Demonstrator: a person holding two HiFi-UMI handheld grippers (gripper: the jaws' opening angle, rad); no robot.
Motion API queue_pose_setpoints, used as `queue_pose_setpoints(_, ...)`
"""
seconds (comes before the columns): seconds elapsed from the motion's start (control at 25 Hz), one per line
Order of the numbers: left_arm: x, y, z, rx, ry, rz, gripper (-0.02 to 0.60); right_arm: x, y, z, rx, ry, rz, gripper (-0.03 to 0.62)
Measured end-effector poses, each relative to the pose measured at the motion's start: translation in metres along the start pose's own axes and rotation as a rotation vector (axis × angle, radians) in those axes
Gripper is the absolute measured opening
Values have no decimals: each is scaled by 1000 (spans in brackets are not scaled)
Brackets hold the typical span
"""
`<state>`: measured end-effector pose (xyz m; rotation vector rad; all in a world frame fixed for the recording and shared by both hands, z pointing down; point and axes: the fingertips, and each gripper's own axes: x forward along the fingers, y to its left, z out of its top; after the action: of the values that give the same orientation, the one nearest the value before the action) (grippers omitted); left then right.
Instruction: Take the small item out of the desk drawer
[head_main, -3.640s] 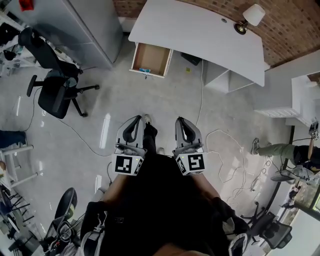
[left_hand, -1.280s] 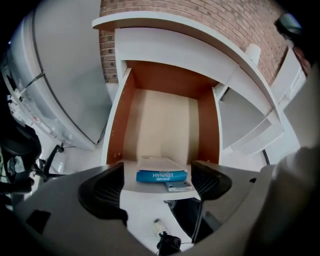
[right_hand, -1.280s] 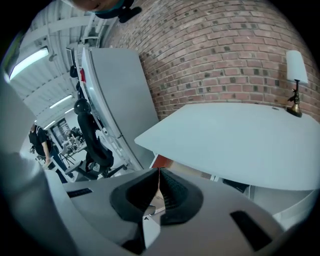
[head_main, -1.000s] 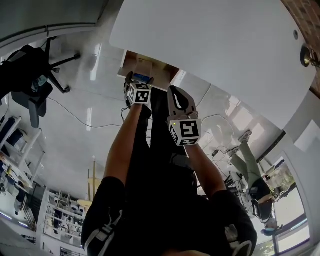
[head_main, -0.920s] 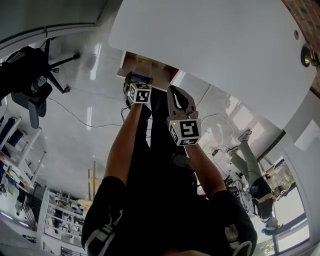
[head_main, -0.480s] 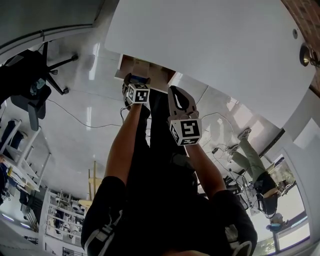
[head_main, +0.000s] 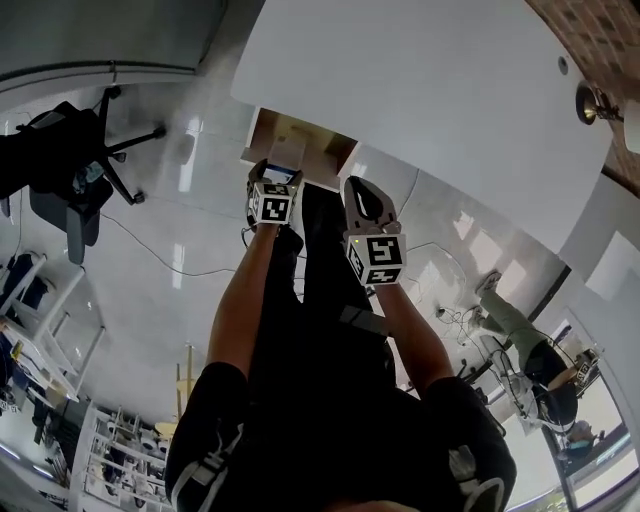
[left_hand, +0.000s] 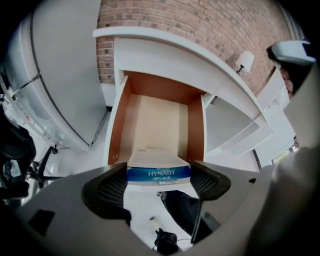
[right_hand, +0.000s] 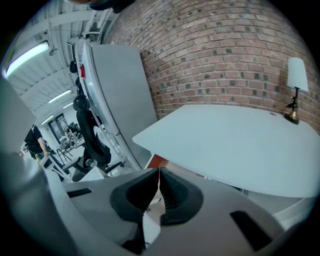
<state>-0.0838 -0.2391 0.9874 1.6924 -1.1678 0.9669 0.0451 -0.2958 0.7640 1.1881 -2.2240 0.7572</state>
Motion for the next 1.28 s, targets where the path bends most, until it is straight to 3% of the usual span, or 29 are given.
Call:
queue_pose_setpoints(0.12,-45,-15,-6,3,-72,-12,396,-39,16,-5,-2,-18,-22,31)
queue_pose_setpoints(0.32,-117,-14,33,52,-299,-24,394,-74,46,10,-31,-142,-60,31)
queue_pose_setpoints(0.52,-242,-33,20,46,-500,-25,394,-148,92,21,5,-213,-94,31)
queue_pose_setpoints(0.72,-364,-57,23,66,-715,-13,394,-218,110,47,20,-309,-121,31)
queue_pose_setpoints(1.08,-518,-109,30,68,-977,24,394,-297,118,66,-49,-406,-109,31)
queue_pose_setpoints(1.28,-561,-155,19,82,-1034,37,394,-337,112,60,-67,-448,-95,31)
